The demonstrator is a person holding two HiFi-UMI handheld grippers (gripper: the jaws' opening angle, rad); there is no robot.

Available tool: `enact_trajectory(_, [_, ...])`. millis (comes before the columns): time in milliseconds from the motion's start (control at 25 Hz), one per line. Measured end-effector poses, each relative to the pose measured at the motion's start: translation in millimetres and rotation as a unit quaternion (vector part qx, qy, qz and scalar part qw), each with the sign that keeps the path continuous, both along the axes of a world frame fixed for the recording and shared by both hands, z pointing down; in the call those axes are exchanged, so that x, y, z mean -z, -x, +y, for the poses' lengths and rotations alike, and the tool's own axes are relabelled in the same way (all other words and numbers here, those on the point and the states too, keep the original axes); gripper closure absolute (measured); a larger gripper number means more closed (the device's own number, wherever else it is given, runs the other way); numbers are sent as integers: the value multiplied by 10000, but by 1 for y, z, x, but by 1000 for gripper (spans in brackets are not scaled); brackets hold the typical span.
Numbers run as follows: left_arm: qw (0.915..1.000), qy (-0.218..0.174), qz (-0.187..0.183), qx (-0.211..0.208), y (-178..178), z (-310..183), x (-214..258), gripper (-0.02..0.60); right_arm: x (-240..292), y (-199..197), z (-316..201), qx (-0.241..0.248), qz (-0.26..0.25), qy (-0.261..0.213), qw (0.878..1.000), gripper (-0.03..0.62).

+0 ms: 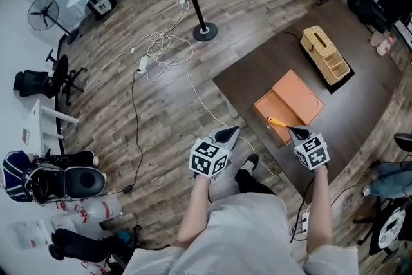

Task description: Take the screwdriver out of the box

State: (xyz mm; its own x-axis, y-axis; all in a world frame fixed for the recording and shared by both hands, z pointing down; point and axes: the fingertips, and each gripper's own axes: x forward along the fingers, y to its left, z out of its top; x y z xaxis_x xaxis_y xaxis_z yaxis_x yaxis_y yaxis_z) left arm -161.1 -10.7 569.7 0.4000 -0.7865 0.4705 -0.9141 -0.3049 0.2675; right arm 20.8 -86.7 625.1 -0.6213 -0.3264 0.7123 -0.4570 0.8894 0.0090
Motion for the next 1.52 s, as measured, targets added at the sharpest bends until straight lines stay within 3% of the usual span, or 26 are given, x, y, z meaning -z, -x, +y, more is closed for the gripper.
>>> enact_trajectory(360, [9976, 92, -25, -686, -18, -72, -24, 528, -50, 14, -21, 563, 991, 201, 9933, 597])
enact_trajectory(720, [9937, 243, -23, -1092, -26, -115, -42, 528, -79, 13, -33, 728, 1440, 361, 9862, 597])
enact_trajectory(920, [9884, 277, -11, -1491, -23, -107, -57, 528, -95, 28, -3, 630, 1504, 527, 9852, 597])
enact_trajectory(1040, [9817, 320, -39, -1878, -31, -117, -61, 528, -99, 36, 4, 580, 1499, 761, 9841, 595])
enact_trajectory(1200, [9675, 420, -136, -2490, -68, -152, -62, 528, -102, 25, -23, 509, 1551, 881, 9826, 597])
enact_trajectory(1520, [9253, 669, -530, -3694, -103, -180, -73, 528, -112, 24, -34, 452, 1753, 1142, 9768, 597])
